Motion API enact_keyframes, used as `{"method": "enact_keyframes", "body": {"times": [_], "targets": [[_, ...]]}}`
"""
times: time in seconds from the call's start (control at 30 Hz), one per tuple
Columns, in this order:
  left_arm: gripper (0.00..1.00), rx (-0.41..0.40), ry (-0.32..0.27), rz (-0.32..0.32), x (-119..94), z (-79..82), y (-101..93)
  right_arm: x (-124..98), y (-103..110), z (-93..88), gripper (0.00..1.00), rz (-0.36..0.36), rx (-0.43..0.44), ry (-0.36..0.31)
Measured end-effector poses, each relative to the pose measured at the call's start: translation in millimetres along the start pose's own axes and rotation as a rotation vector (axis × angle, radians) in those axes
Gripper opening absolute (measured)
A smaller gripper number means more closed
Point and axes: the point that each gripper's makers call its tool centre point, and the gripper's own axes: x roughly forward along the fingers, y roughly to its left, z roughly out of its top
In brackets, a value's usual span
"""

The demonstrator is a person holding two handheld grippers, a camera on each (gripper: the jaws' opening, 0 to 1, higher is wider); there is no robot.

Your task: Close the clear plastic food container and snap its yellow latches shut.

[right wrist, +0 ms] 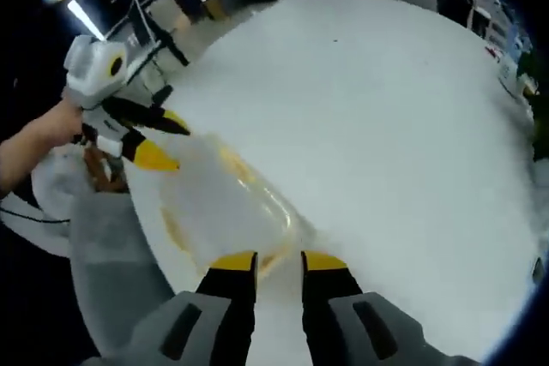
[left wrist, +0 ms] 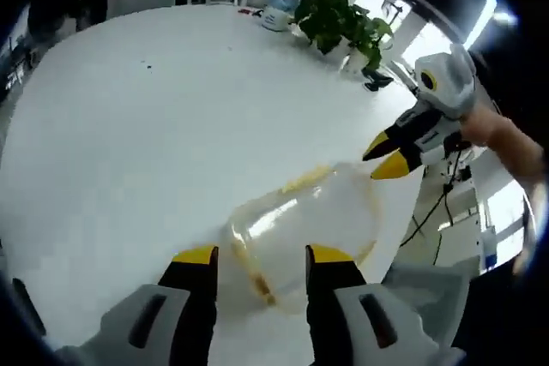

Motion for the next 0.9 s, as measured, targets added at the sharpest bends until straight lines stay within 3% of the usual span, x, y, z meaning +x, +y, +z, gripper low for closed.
{"method": "enact_keyframes", "body": {"times": [0.1,0.2,0.23,0.33,0.43,0.5,0.57,0.63,0.73,0.9], "targets": [[0.39,0.099,-0.005,-0.018,-2,5.3,-6.0,0,9,10.1,0.17,0.037,-0.054,-0.013],[0.39,0.112,-0.003,-0.052,-3,8.5,-17.5,1,15,18.0,0.17,0.035,-0.126,-0.015],[0.38,0.157,-0.022,-0.086,-2,13.3,-25.1,3,18,22.3,0.16,0.037,-0.156,-0.027],[0.37,0.332,0.015,-0.088,0,11.5,-31.0,8,26,22.6,0.15,0.041,-0.227,-0.009],[0.36,0.409,0.044,-0.112,4,7.2,-39.2,14,32,21.5,0.14,0.057,-0.285,0.001],[0.35,0.392,0.046,-0.111,5,8.0,-40.8,16,35,22.0,0.14,0.054,-0.291,0.003],[0.29,0.425,0.026,-0.126,6,12.1,-45.2,18,37,25.2,0.12,0.061,-0.316,-0.010],[0.25,0.489,0.013,-0.162,6,14.7,-53.8,19,41,26.6,0.08,0.071,-0.327,-0.010],[0.28,0.535,0.035,-0.175,8,12.2,-59.5,23,47,28.7,0.06,0.084,-0.347,-0.007],[0.29,0.710,0.051,-0.209,12,9.3,-68.9,29,52,31.5,0.05,0.084,-0.389,-0.008]]}}
